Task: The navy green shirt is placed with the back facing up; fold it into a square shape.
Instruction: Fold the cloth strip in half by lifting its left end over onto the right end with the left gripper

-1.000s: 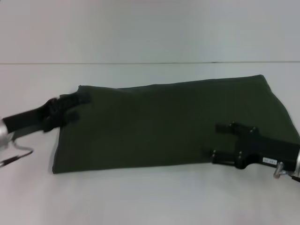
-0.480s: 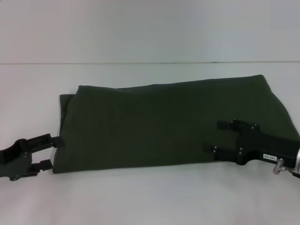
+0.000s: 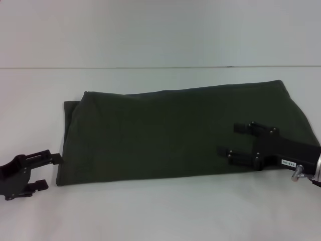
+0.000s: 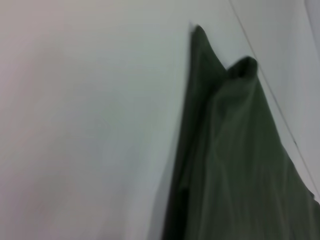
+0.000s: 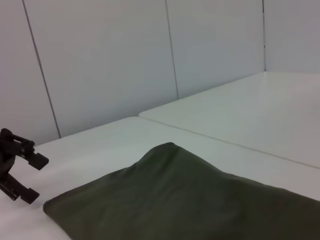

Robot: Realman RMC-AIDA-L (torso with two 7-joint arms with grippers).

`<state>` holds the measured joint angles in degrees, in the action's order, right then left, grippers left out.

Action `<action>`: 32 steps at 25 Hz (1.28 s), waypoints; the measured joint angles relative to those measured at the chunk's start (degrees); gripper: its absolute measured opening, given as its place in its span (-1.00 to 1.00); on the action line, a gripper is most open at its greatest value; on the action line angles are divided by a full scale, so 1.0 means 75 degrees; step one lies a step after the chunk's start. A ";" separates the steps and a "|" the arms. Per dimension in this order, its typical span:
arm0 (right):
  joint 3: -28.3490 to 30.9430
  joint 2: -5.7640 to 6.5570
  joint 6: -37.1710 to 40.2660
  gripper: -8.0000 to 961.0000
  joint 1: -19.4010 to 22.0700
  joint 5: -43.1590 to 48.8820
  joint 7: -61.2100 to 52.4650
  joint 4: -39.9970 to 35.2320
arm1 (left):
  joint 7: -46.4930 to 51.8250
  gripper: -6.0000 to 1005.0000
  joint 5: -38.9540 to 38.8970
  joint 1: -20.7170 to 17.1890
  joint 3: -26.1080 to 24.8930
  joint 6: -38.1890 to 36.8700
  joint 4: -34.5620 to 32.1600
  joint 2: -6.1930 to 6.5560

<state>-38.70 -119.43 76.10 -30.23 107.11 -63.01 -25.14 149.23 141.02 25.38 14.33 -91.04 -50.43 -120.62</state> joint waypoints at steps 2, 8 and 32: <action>0.0013 0.0000 0.0000 0.91 0.0000 0.0000 0.0000 0.0000 | 0.0054 0.85 0.0020 0.0028 0.0012 0.0133 0.0035 0.0003; 0.0026 0.0000 -0.0011 0.91 -0.0001 0.0000 0.0000 0.0000 | 0.0271 0.84 0.0202 0.0180 0.0011 0.0325 0.0347 0.0073; 0.0027 -0.0012 -0.0111 0.91 0.0002 0.0004 0.0000 0.0028 | 0.0642 0.83 0.0565 0.0701 0.0211 0.0655 0.1001 0.0231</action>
<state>-38.50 -119.52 75.26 -30.22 107.14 -63.02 -24.92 154.04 145.25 30.64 15.91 -86.13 -42.92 -118.89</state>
